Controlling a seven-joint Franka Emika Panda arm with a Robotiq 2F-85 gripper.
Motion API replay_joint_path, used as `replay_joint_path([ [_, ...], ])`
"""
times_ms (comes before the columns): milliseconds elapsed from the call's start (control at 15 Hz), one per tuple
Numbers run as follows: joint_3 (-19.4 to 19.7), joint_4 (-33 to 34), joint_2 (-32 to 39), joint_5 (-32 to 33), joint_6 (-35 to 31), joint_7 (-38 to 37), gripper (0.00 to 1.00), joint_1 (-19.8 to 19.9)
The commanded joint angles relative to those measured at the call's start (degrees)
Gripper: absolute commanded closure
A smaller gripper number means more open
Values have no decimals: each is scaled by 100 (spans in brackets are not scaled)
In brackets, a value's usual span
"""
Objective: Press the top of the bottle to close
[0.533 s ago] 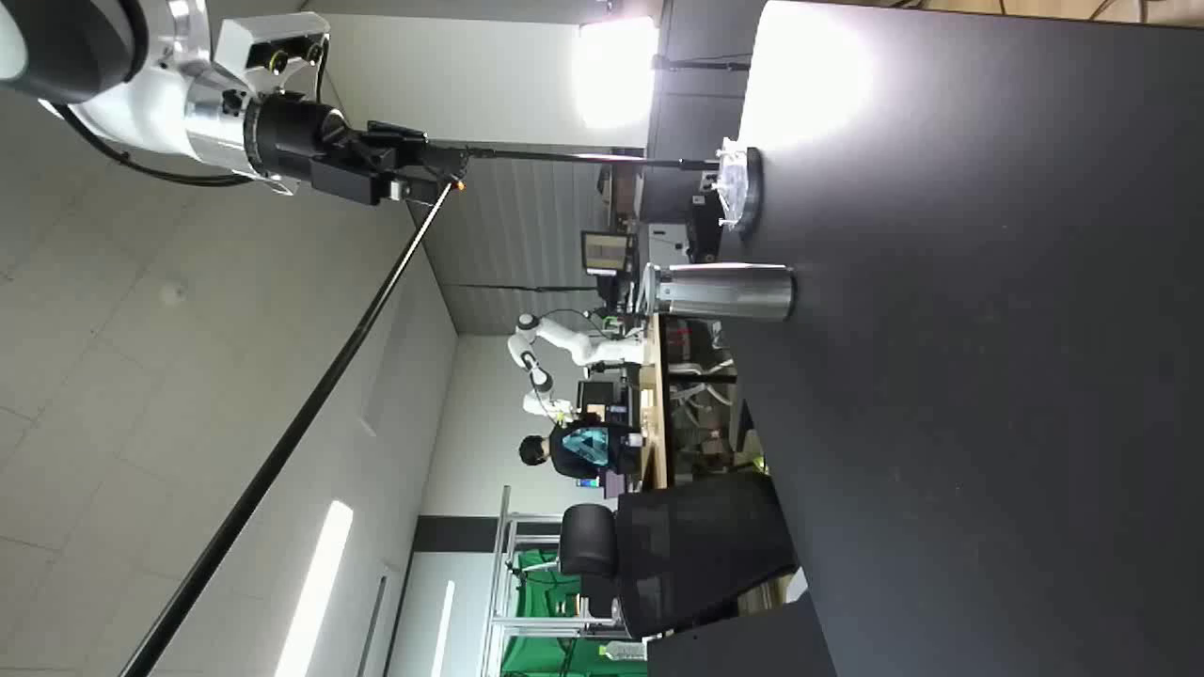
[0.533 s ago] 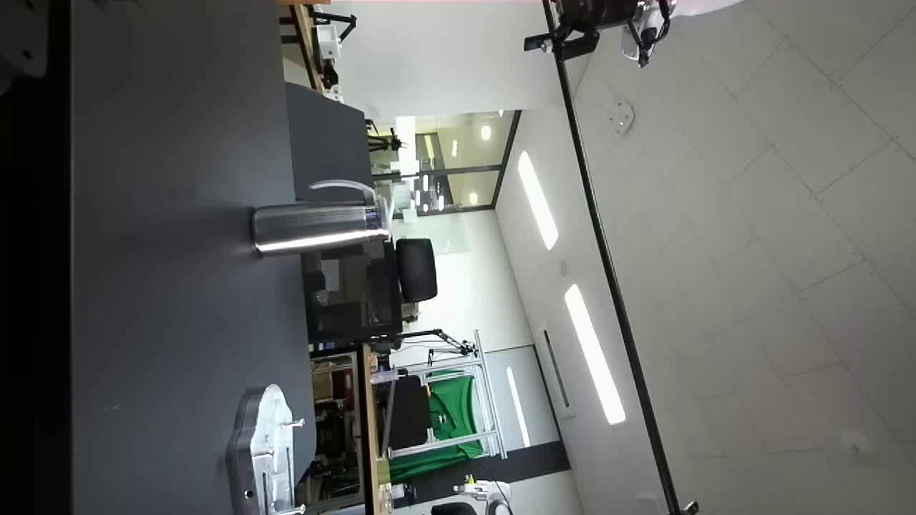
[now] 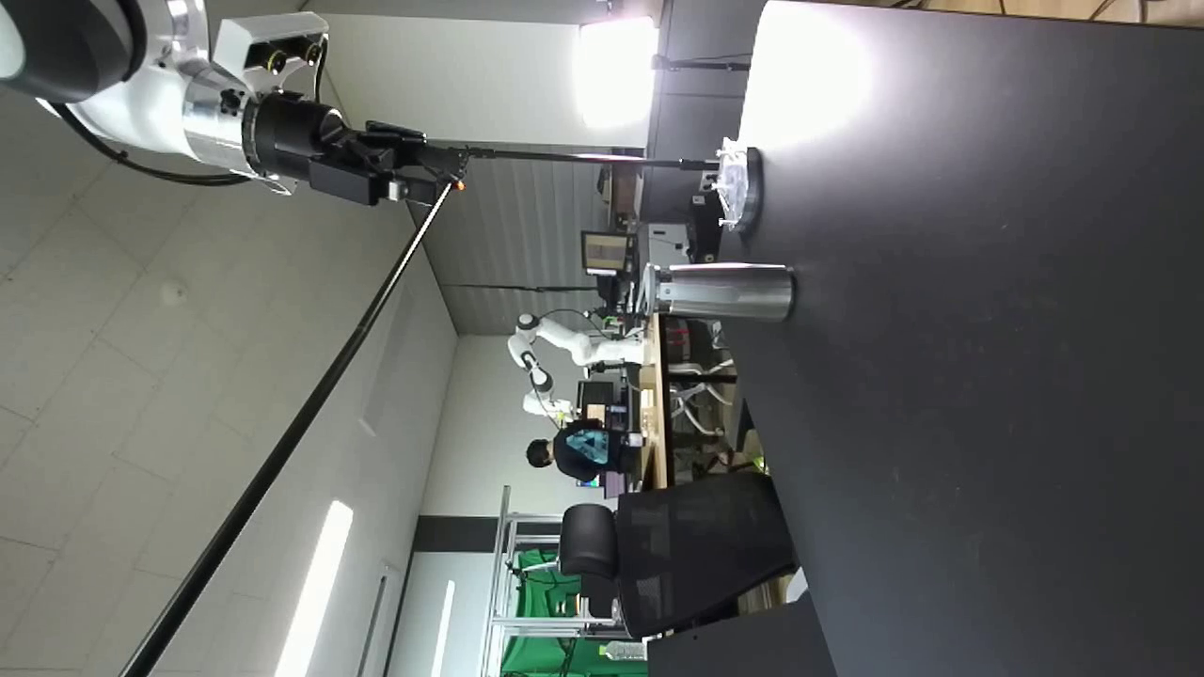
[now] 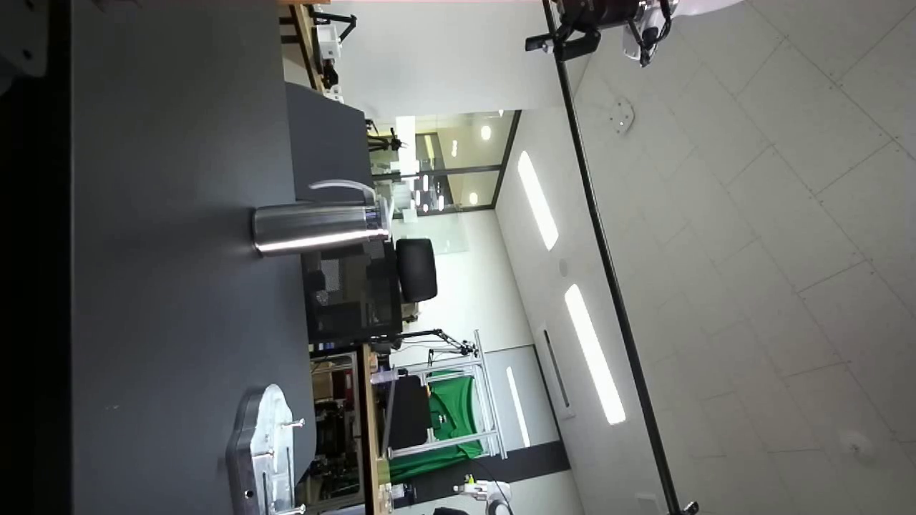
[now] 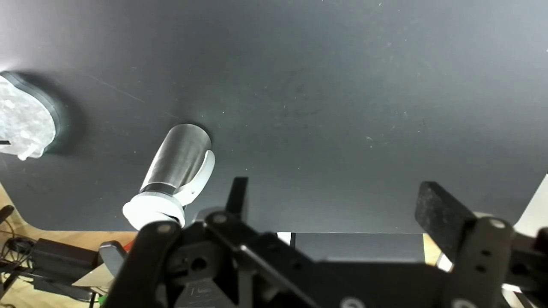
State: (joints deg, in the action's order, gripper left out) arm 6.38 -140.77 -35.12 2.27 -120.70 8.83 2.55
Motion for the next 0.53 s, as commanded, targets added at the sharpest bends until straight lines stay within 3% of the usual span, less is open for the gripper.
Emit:
replay_joint_path([
  [0,-11,9,3,-9,10,5,0,11],
  [267,-11,9,3,-9,10,6,0,11],
  [467,76,262,854,139,-850,-220,0,254],
])
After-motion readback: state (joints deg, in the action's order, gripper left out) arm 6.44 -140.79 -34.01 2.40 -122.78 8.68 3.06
